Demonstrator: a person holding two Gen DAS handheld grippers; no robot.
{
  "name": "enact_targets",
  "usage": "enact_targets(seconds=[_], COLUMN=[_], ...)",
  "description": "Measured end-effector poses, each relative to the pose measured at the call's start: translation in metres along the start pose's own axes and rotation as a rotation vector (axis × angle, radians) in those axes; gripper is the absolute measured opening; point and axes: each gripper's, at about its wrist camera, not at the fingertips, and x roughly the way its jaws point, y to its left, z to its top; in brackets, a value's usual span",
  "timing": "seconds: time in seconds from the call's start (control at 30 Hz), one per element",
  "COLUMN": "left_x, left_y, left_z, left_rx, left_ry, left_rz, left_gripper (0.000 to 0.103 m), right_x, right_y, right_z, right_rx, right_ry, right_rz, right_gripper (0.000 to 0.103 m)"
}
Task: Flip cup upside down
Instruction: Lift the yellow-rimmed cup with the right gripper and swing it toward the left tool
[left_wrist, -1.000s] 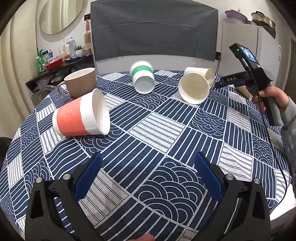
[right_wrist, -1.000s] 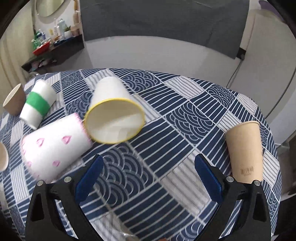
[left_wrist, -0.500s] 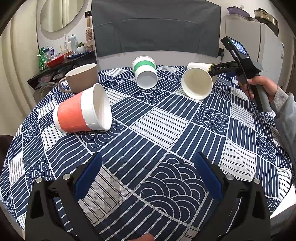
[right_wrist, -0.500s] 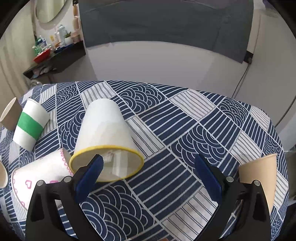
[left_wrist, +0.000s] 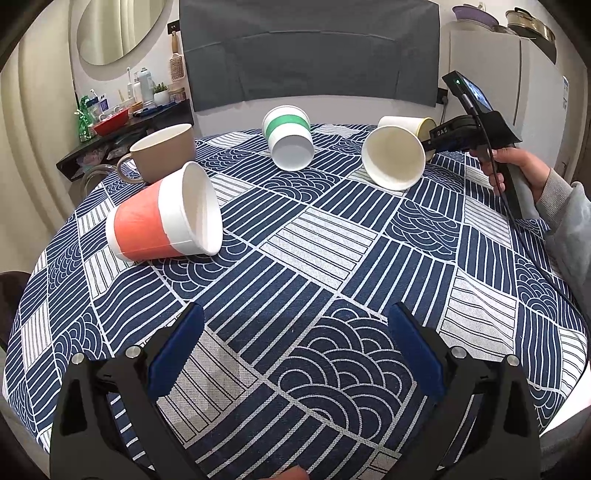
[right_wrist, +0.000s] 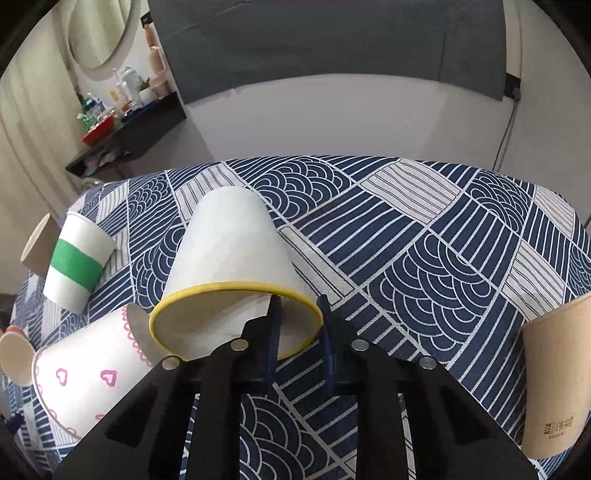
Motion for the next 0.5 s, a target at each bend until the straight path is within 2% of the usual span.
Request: enact_targets(seconds=[0.17, 0.23, 0.3, 0.5], left_x=[0.003, 0.01, 0.004, 0.0], left_y=[0.001, -0.001, -0.002, -0.002], left_z=[-0.002, -0.006, -0.007, -0.008], left_rx=[-0.011, -0.002, -0.002, -0.016], left_ry=[0.027, 0.065, 0.022, -0.002], left_rz=[-0.002, -0.003, 0.044, 0.087], left_gripper=[0.097, 0.097, 0.097, 0.097], right_x=[-0.015, -0.023, -0.031, -0.066], right_y=[0.0, 0.001, 0.002, 0.012], right_z=[-0.011, -0.019, -0.03, -0.066], right_rx=[-0.013, -0.021, -0.03, -0.064], right_ry=[-0.01, -0.012, -0.008, -0.005], right_rz=[-0.031, -0.048, -0.068, -0.088], right_gripper=[0.008, 0.007, 0.007, 0.006])
